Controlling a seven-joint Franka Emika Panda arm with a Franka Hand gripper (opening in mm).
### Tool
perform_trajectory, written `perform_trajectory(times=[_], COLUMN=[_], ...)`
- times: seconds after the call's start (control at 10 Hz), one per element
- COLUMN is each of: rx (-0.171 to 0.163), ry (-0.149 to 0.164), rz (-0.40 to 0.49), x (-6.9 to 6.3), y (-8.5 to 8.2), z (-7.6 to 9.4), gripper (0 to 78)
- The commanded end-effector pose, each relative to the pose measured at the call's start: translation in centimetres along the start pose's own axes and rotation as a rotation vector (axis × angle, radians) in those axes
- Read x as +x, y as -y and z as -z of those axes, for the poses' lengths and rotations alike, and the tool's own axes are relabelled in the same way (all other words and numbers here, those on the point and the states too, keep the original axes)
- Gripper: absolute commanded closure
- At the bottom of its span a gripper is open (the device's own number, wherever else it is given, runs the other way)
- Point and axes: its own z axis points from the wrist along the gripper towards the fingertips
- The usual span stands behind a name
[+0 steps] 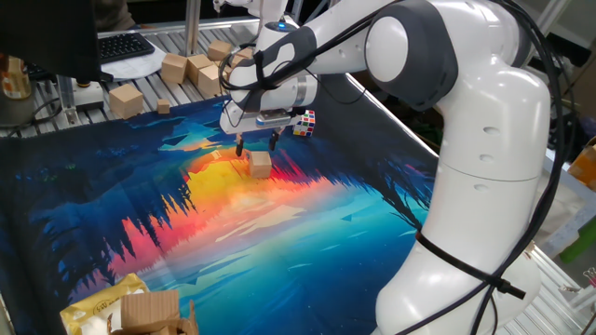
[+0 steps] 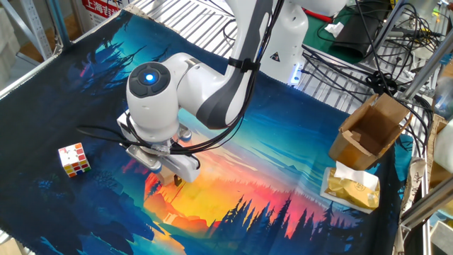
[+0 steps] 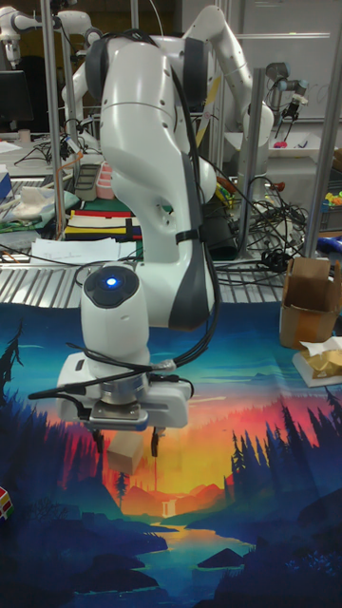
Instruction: Pick up one small block
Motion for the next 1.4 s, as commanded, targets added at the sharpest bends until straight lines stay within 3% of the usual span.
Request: perform_trajectory(times=[0.1, 1.4], rx=[-0.002, -0.016], ry=[-0.003, 0.007], rz=[0.005, 0.0], x=[-0.12, -0.04], y=[0.0, -0.05], z=[0.01, -0.37], gripper=[0.1, 0.1])
